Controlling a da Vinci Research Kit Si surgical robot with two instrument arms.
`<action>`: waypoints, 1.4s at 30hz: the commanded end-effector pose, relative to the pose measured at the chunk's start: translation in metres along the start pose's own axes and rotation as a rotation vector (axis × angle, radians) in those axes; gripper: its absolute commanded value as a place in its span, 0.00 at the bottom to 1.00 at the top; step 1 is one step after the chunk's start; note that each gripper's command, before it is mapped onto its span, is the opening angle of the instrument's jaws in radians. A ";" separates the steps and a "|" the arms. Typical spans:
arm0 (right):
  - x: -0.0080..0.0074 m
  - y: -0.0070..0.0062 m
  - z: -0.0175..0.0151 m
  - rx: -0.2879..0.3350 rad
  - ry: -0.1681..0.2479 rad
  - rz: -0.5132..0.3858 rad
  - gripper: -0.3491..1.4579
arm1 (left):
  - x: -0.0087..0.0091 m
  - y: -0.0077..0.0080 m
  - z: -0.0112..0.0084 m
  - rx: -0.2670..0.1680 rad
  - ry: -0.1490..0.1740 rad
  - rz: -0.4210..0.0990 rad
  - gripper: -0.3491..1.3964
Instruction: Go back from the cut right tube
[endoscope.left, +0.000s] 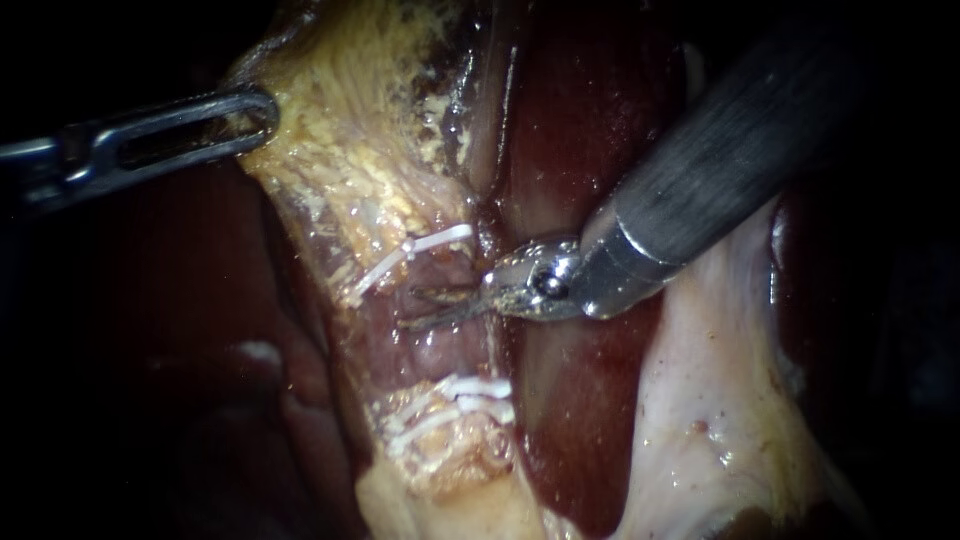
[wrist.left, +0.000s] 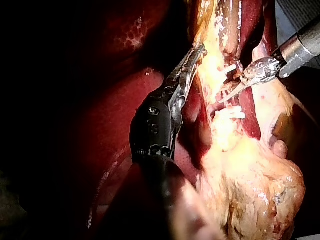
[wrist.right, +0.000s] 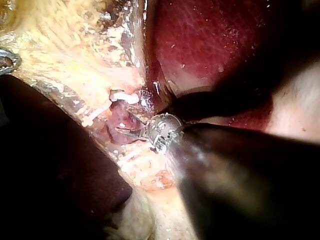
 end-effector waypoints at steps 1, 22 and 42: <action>0.0000 0.0000 -0.0001 0.000 0.000 -0.001 0.52 | 0.0000 0.0000 0.0000 0.000 0.000 0.000 0.00; -0.0060 -0.0029 -0.0087 -0.031 0.175 -0.480 0.98 | 0.0001 0.0001 -0.0002 0.000 0.000 0.001 0.00; -0.0038 -0.0023 -0.0171 -0.122 0.261 -0.579 0.98 | 0.0016 0.0000 0.0013 -0.007 -0.012 0.006 0.00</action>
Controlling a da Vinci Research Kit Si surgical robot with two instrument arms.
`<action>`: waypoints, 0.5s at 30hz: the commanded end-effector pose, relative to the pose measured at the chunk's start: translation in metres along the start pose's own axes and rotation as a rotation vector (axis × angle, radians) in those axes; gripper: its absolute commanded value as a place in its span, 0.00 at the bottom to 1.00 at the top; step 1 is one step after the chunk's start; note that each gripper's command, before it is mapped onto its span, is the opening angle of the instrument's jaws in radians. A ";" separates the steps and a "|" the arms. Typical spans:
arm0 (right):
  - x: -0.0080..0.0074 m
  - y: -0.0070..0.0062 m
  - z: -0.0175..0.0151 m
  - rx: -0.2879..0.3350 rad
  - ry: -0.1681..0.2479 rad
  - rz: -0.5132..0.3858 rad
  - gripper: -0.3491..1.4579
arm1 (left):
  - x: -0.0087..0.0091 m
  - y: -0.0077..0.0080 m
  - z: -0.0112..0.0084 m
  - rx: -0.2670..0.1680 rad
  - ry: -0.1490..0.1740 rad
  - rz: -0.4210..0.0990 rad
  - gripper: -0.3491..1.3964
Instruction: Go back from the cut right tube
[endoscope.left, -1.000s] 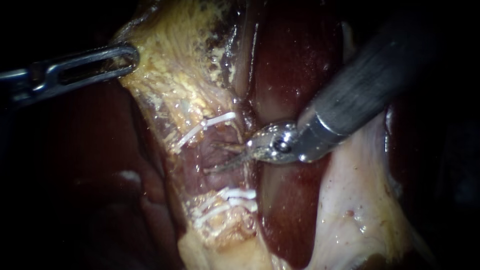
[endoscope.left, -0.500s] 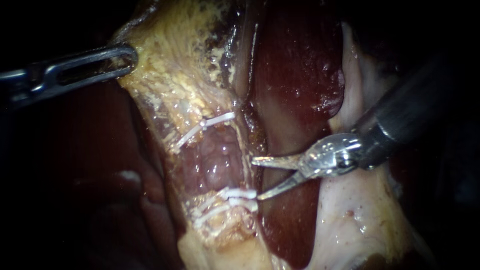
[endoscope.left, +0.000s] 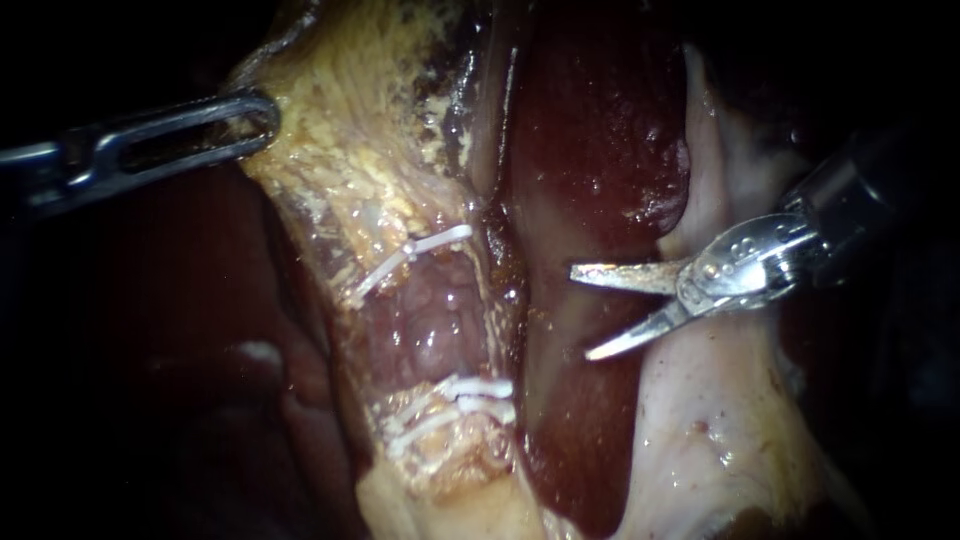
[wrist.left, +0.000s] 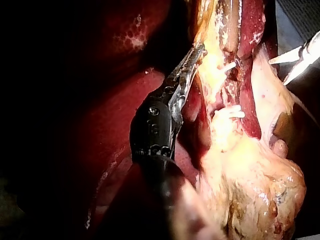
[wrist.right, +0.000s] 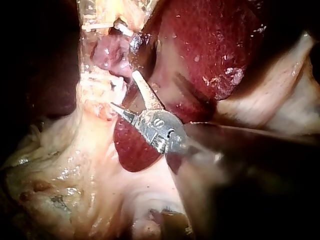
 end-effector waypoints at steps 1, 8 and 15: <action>-0.0001 0.0001 0.0002 0.000 0.000 -0.002 0.98 | 0.0003 0.0000 0.0003 -0.008 -0.001 0.001 0.00; -0.0005 0.0003 0.0005 -0.007 0.001 -0.001 0.98 | 0.0035 0.0007 0.0037 -0.003 0.034 0.024 0.00; -0.0004 0.0003 0.0006 -0.007 0.000 -0.001 0.98 | 0.0051 0.0001 0.0082 0.006 0.056 0.029 0.00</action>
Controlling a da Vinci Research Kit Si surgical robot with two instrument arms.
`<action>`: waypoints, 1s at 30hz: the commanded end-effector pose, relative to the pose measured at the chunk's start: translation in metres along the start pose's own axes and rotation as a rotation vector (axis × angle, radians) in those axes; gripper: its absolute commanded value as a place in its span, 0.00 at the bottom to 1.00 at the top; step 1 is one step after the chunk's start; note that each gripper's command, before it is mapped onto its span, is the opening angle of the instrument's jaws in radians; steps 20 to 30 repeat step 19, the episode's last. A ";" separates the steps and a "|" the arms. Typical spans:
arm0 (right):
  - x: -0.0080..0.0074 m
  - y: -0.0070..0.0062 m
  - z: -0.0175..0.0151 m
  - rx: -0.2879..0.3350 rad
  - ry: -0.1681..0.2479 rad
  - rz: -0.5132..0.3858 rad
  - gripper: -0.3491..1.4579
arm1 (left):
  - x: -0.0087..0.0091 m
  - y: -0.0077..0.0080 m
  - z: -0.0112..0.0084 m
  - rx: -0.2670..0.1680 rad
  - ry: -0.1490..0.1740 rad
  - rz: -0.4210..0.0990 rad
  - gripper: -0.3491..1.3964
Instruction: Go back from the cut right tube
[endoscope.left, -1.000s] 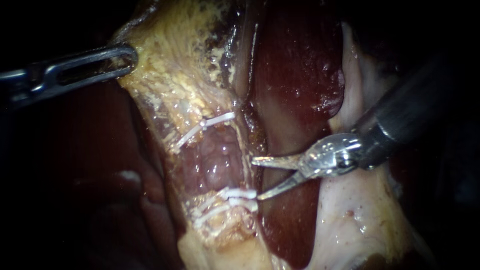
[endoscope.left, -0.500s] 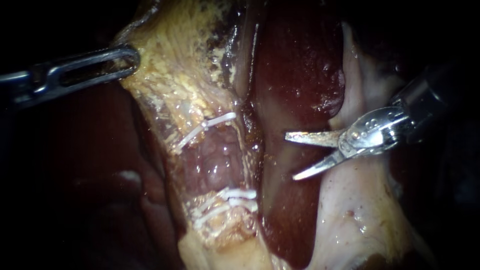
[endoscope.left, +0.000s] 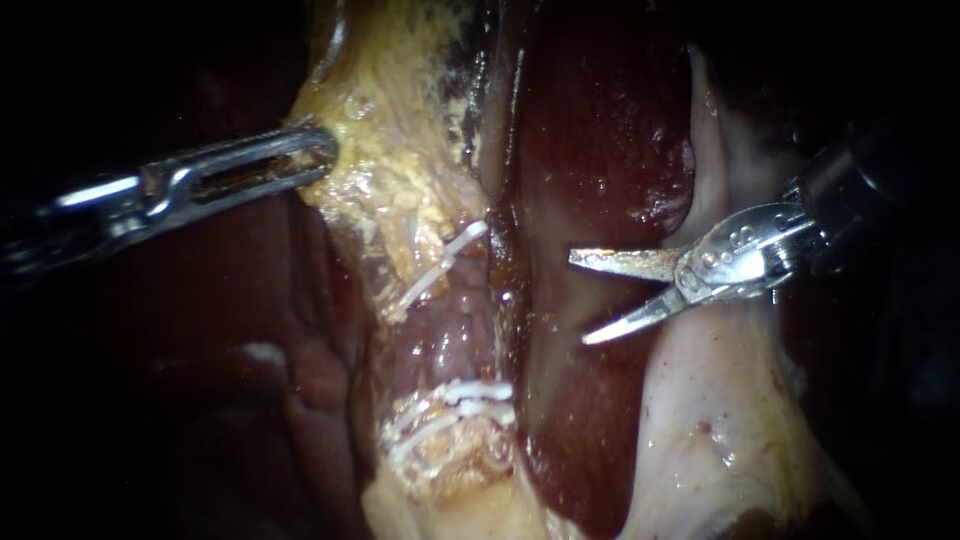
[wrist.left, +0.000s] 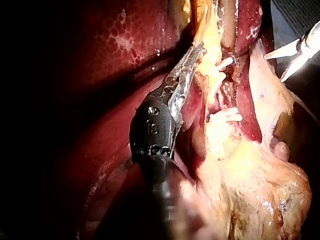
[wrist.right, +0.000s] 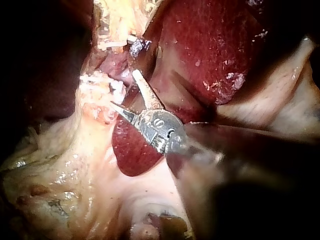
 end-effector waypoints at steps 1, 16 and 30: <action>0.0001 0.0000 0.0000 0.000 0.000 0.000 0.98 | 0.0000 -0.0003 0.0006 -0.001 0.003 -0.002 0.00; 0.0003 0.0001 0.0001 0.000 -0.001 -0.004 0.98 | 0.0001 -0.0011 0.0014 0.005 0.005 -0.002 0.00; 0.0003 0.0000 0.0001 0.002 0.000 -0.004 0.98 | 0.0001 -0.0010 0.0015 0.006 0.005 -0.002 0.00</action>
